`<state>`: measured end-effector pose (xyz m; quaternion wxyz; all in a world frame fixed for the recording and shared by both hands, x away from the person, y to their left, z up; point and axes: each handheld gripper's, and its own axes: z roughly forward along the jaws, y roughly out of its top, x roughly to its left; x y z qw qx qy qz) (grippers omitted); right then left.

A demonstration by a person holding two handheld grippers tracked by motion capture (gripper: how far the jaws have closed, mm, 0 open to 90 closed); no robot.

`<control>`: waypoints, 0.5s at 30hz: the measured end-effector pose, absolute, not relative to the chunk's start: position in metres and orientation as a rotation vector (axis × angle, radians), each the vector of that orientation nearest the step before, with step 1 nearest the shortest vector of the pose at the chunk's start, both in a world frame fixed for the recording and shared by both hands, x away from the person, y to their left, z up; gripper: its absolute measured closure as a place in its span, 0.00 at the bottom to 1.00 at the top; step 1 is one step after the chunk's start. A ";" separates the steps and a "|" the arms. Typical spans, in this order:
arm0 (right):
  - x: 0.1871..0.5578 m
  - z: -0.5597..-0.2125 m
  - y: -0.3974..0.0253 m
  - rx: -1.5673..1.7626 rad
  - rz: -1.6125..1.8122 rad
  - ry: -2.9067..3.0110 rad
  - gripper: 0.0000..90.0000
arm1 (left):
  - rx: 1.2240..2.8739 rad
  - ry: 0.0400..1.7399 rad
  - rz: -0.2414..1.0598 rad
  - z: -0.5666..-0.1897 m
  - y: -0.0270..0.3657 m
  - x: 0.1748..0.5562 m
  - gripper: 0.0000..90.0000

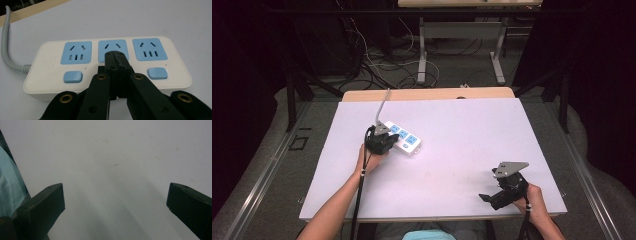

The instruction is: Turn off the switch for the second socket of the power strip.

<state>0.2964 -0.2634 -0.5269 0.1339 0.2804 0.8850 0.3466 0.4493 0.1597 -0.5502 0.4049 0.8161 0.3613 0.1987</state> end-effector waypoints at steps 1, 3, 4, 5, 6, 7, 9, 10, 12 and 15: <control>0.297 -0.527 -0.263 0.810 1.006 2.566 0.01 | 2.054 0.913 0.503 -0.551 0.159 0.449 1.00; 0.296 -0.527 -0.263 0.814 1.004 2.566 0.01 | 2.053 0.916 0.501 -0.551 0.159 0.450 1.00; 0.296 -0.527 -0.263 0.814 1.004 2.566 0.01 | 2.054 0.915 0.502 -0.551 0.159 0.449 1.00; 0.297 -0.527 -0.264 0.802 1.006 2.567 0.01 | 2.053 0.916 0.502 -0.551 0.159 0.449 1.00; 0.297 -0.527 -0.264 0.802 1.006 2.567 0.01 | 2.053 0.915 0.502 -0.551 0.159 0.450 1.00; 0.296 -0.527 -0.263 0.818 1.005 2.568 0.01 | 2.054 0.915 0.502 -0.551 0.160 0.450 1.00; 0.297 -0.527 -0.263 0.811 1.005 2.567 0.01 | 2.054 0.915 0.502 -0.551 0.159 0.449 1.00; 0.296 -0.527 -0.263 0.818 1.005 2.568 0.01 | 2.054 0.916 0.502 -0.551 0.159 0.449 1.00; 0.297 -0.528 -0.263 0.809 1.013 2.558 0.01 | 2.056 0.914 0.506 -0.552 0.159 0.450 1.00; 0.297 -0.528 -0.263 0.810 1.011 2.559 0.01 | 2.058 0.915 0.503 -0.551 0.159 0.450 1.00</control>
